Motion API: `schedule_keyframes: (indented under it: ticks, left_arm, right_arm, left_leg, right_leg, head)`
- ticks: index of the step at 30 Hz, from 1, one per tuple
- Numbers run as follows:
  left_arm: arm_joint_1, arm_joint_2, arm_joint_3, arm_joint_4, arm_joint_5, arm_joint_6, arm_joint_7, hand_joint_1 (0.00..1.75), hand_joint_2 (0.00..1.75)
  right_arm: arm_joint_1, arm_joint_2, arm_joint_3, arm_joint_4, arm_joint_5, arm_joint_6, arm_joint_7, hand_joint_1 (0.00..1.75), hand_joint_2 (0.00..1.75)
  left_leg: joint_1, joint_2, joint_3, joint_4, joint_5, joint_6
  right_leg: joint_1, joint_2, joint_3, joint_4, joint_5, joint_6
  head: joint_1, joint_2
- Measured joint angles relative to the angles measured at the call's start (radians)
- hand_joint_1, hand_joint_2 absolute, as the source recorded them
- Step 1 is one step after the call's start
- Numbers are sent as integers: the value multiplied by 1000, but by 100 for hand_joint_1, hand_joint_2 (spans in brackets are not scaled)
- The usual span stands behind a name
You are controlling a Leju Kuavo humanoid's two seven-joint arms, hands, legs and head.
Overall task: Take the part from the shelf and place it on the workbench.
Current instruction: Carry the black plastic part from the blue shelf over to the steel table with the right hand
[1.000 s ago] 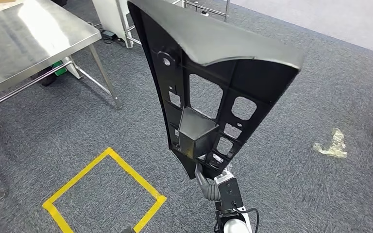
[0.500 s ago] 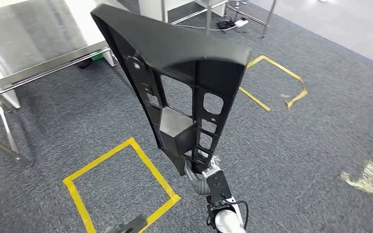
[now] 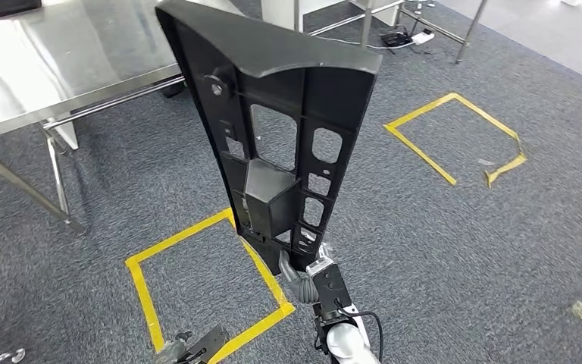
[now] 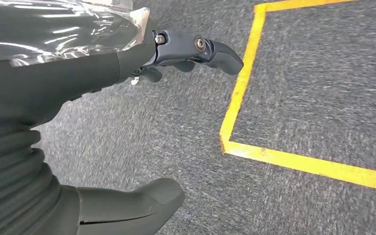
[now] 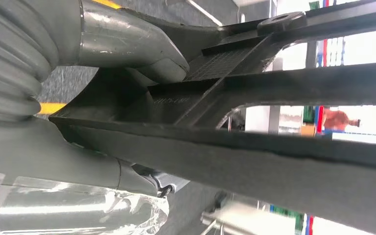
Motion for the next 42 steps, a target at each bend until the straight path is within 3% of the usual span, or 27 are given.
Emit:
schedule_keyframes:
  ticks: [2,4,6,8,10,11,13,14,16,17,19,21,22,24,26,28,30,32,34,35,37,39,41,42]
  left_arm:
    - [-1,-1,0,-6,0,2,-1,0,175]
    - [-1,-2,0,-11,0,4,-2,0,175]
    - [3,-4,0,-16,0,11,-4,0,175]
    - [8,-7,1,-24,-1,19,-5,0,175]
    - [10,-13,2,-30,-1,23,-6,0,175]
    - [13,-16,2,-33,-2,23,-7,0,175]
    - [24,-21,2,-41,-2,23,-8,0,175]
    - [30,-22,2,-46,-2,24,-8,0,175]
    - [40,-24,2,-57,3,25,-9,0,175]
    - [43,-25,3,-62,11,25,-12,0,175]
    - [49,-27,3,-69,38,24,-25,0,175]
    - [57,-26,5,-71,75,17,-47,0,175]
    - [61,-26,6,-71,93,12,-57,0,175]
    - [63,-25,9,-72,116,6,-69,0,175]
    - [62,-24,10,-72,123,8,-68,0,175]
    - [63,-24,10,-72,120,18,-57,0,175]
    - [64,-22,7,-72,114,23,-46,0,175]
    - [62,-21,2,-72,114,22,-44,0,175]
    - [57,-22,0,-68,130,13,-39,0,175]
    - [51,-24,0,-59,146,12,-29,0,175]
    - [35,-39,5,5,211,59,-8,0,175]
    - [24,-70,-1,97,324,158,-21,0,175]
    - [18,-94,-30,167,451,228,-49,0,175]
    - [16,-99,-48,193,505,244,-59,0,175]
  right_arm:
    - [-9,3,1,7,-1,0,-2,175,175]
    - [-14,4,2,12,-2,0,-3,175,175]
    - [-16,6,3,15,-2,3,-4,175,175]
    - [-18,6,5,16,-3,8,-4,175,175]
    - [-19,4,5,17,-6,12,-4,175,175]
    - [-18,2,6,17,-7,15,-2,175,175]
    - [-14,-4,6,18,-9,20,1,175,175]
    - [-13,-6,8,18,-10,22,2,175,175]
    - [-13,-9,11,18,-12,26,3,175,175]
    - [-13,-10,13,18,-14,28,3,175,175]
    - [-13,-13,17,18,-17,30,5,175,175]
    - [-13,-14,21,16,-21,30,8,175,175]
    - [-13,-15,24,14,-23,30,9,175,175]
    - [-12,-16,27,8,-25,30,10,175,175]
    - [-9,-19,27,5,-27,29,12,175,175]
    - [-5,-24,29,5,-27,29,16,175,175]
    - [-3,-26,32,6,-26,29,19,175,175]
    - [-4,-25,36,6,-26,28,20,175,175]
    - [-6,-23,40,6,-26,28,16,175,175]
    - [-7,-22,42,6,-27,31,13,175,175]
    - [-15,-16,53,7,-34,39,8,175,175]
    - [-38,-8,71,16,-49,43,1,175,175]
    - [-60,-7,87,35,-67,42,-14,175,175]
    - [-66,-9,92,46,-74,41,-21,175,175]
  left_leg:
    - [-7,48,69,-131,44,7]
    - [-15,68,94,-180,50,13]
    - [-15,41,95,-185,55,22]
    - [-9,16,102,-193,62,33]
    - [-4,-10,104,-197,66,42]
    - [-3,-25,103,-197,67,44]
    - [-1,-54,102,-196,67,44]
    - [0,-68,102,-195,67,43]
    - [4,-95,103,-192,66,38]
    - [4,-109,100,-187,63,31]
    - [3,-128,93,-182,62,17]
    - [6,-137,89,-184,64,6]
    - [6,-126,87,-182,63,2]
    - [5,-72,59,-127,29,-4]
    - [4,-26,-5,1,-33,-9]
    - [4,-19,-54,98,-62,-11]
    - [5,-14,-35,62,-28,-9]
    - [1,19,40,-77,29,-1]
    - [-7,51,89,-170,51,9]
    - [-12,53,90,-176,47,12]
    - [-16,32,93,-181,49,23]
    - [-11,12,102,-191,57,36]
    - [-5,-10,107,-196,63,46]
    - [-4,-24,106,-195,63,48]
  right_leg:
    - [7,-18,3,0,-4,5]
    - [15,-35,5,0,-8,12]
    - [16,-53,7,0,-12,21]
    - [14,-25,-4,32,-32,29]
    - [9,34,-55,141,-79,28]
    - [7,52,-91,213,-104,28]
    - [4,62,-138,292,-121,36]
    - [1,64,-132,272,-104,45]
    - [-9,83,-76,142,-45,66]
    - [-13,100,-44,76,-20,70]
    - [-16,121,-13,13,-1,62]
    - [-13,110,-12,11,1,44]
    - [-14,103,-11,10,3,38]
    - [-17,84,-7,7,3,21]
    - [-11,60,-6,7,0,10]
    - [-7,35,-6,8,-3,6]
    - [-5,13,-4,8,-5,4]
    - [-3,-6,1,8,-8,6]
    - [4,-22,4,6,-12,13]
    - [6,-29,6,5,-13,18]
    - [6,-44,10,1,-15,30]
    - [3,-11,0,29,-35,39]
    - [0,44,-50,136,-82,37]
    - [-1,57,-85,205,-106,36]
  head:
    - [1,0]
    - [3,0]
    - [4,0]
    - [4,0]
    - [5,0]
    - [5,0]
    - [5,0]
    - [5,0]
    - [5,0]
    - [5,0]
    - [5,0]
    - [5,0]
    - [4,0]
    - [2,0]
    - [1,0]
    - [1,0]
    - [1,0]
    - [1,0]
    - [2,0]
    - [3,0]
    - [2,0]
    - [3,0]
    - [5,0]
    - [5,0]
